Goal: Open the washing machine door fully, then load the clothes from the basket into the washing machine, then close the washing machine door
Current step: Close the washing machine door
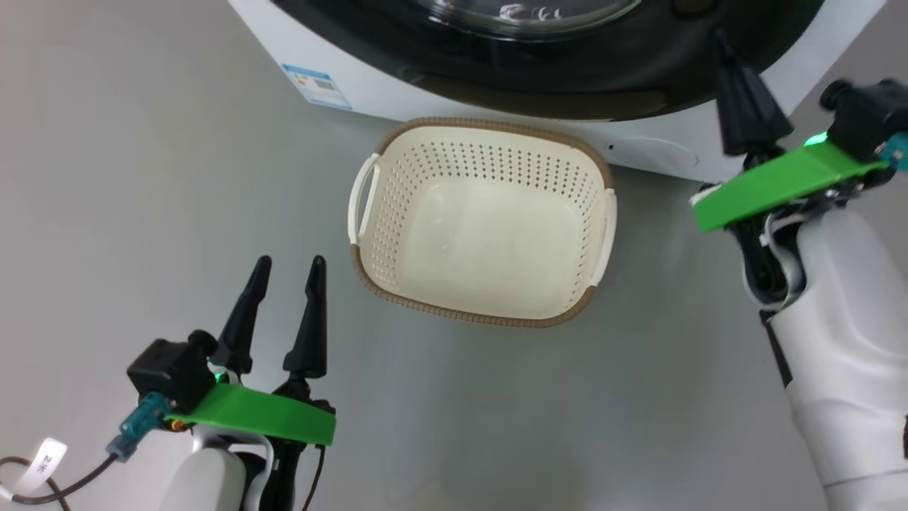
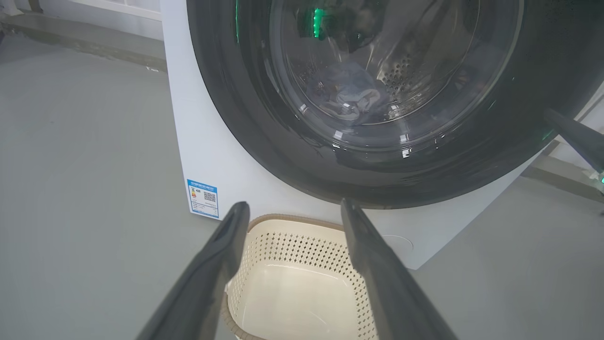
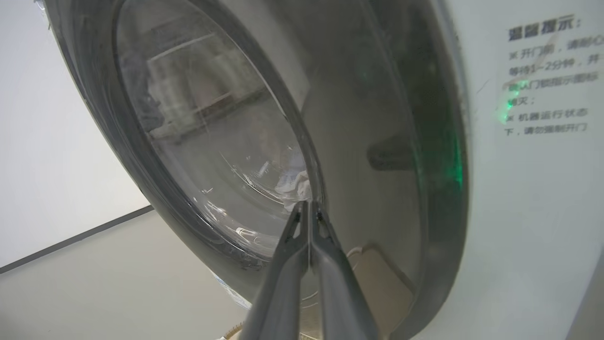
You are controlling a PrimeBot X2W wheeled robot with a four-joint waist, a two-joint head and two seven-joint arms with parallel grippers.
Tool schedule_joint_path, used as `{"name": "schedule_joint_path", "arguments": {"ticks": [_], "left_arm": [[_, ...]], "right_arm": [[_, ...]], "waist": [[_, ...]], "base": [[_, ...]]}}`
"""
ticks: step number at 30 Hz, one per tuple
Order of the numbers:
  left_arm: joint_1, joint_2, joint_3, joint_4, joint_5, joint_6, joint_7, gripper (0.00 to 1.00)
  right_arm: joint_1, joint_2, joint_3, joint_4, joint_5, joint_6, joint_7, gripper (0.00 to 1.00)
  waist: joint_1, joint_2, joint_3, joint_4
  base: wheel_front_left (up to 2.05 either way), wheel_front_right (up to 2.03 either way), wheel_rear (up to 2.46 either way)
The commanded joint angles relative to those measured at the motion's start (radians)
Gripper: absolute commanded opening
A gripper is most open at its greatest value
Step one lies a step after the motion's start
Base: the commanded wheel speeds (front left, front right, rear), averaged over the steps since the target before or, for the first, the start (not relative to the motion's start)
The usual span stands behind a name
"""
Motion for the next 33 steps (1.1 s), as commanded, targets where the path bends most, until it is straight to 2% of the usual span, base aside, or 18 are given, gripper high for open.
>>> {"name": "schedule_joint_path", "arguments": {"ticks": [1, 14, 33], "left_arm": [[0.011, 0.03, 0.041, -0.013, 0.011, -0.002, -0.006, 1.0], [0.04, 0.081, 0.077, 0.033, 0.016, -0.002, -0.006, 1.0], [0.103, 0.142, 0.125, 0.077, 0.017, -0.002, -0.006, 1.0]], "right_arm": [[0.029, 0.023, 0.025, -0.031, 0.002, -0.006, -0.005, 1.0], [0.174, 0.019, 0.052, -0.042, -0.005, -0.006, -0.005, 1.0], [0.359, 0.012, 0.029, -0.071, -0.004, -0.006, -0.005, 1.0]], "waist": [[0.0, 0.0, -0.023, -0.023], [0.0, 0.0, -0.114, -0.116], [0.0, 0.0, -0.22, -0.264]], "base": [[0.0, 0.0, 0.0], [0.0, 0.0, 0.0], [0.0, 0.0, 0.0]]}}
